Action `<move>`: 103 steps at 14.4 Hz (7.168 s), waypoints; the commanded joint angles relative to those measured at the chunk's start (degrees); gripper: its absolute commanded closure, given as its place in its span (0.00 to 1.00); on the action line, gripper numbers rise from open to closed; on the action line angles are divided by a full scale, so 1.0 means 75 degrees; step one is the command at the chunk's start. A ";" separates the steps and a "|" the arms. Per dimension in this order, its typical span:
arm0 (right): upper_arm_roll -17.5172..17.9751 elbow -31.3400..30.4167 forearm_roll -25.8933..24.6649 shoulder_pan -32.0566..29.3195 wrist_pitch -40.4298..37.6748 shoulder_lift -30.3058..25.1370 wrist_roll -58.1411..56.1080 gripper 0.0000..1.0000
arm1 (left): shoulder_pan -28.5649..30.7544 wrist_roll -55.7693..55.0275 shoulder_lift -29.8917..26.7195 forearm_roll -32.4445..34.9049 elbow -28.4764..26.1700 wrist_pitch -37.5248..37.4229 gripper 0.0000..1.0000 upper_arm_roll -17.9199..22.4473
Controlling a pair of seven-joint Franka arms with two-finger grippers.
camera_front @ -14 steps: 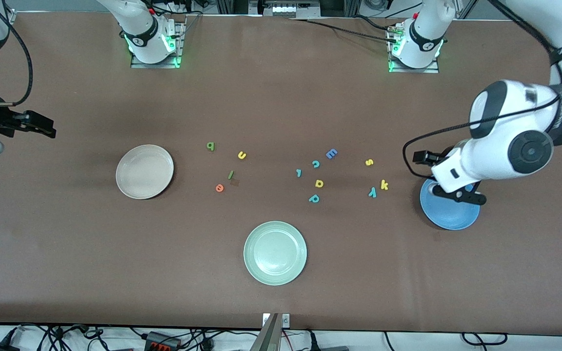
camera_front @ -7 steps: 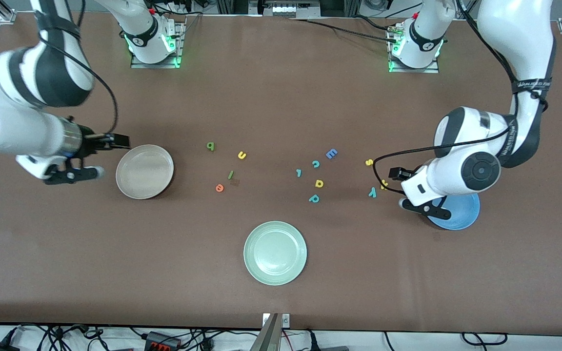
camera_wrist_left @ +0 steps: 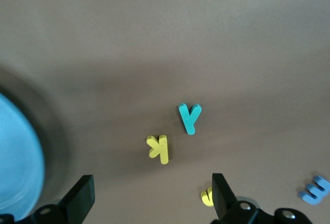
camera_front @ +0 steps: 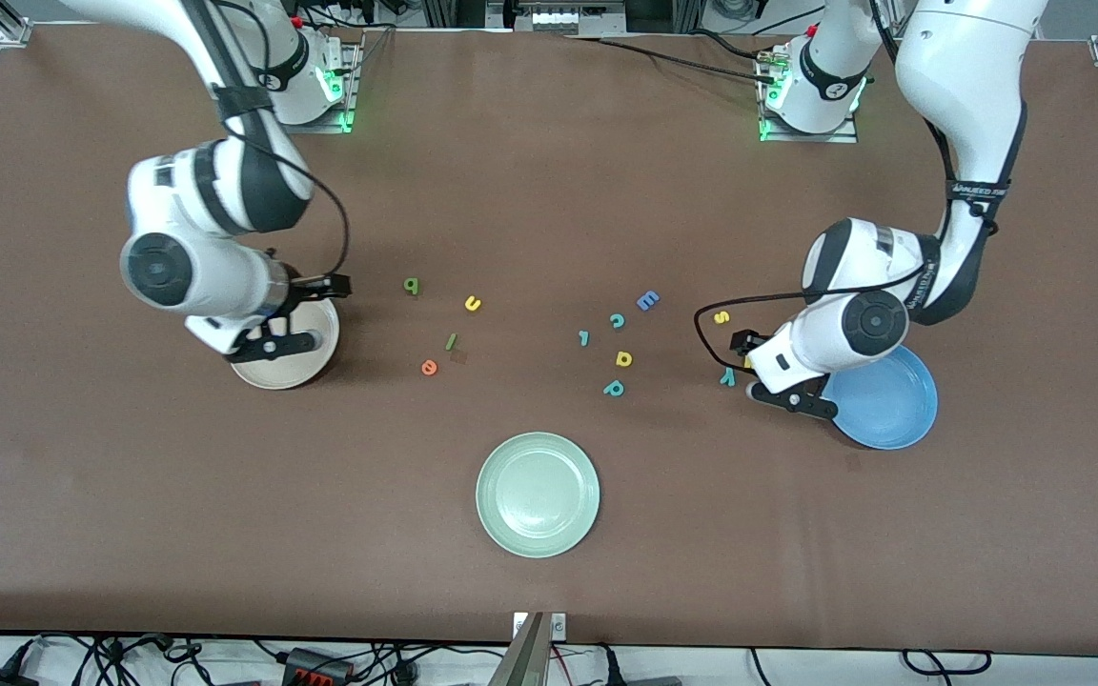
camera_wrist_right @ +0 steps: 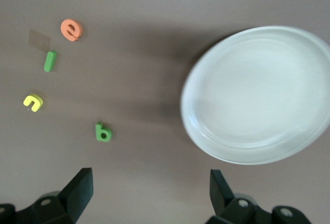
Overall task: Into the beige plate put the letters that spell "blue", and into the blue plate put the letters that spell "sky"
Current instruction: 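Place yellow k on the blue plate while the right gripper places green b, then grasp the blue y with the left gripper while the right gripper grasps green l, then drop the y on the blue plate while the right gripper drops l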
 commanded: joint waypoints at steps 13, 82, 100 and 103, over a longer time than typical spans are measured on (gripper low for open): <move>-0.0033 -0.1813 0.0103 0.1875 0.3227 0.1007 0.2136 0.00 | -0.0141 -0.0002 0.0574 -0.0073 -0.0714 0.1723 0.56 0.0028; -0.0033 0.1046 -0.0038 0.2134 0.3262 0.2602 0.5993 0.63 | 0.0971 -0.1012 0.0375 0.1579 0.0984 -0.0654 0.96 -0.0921; -0.0279 0.1245 -0.0155 0.0613 0.0758 0.1607 0.3254 0.97 | 0.3329 0.2425 0.0539 0.2025 0.0774 -0.1650 0.00 -0.0991; -0.0303 0.0801 -0.0155 -0.0079 0.0204 0.1184 0.2176 0.97 | 0.3351 0.1784 0.0305 0.1943 0.0762 -0.2189 0.00 -0.1680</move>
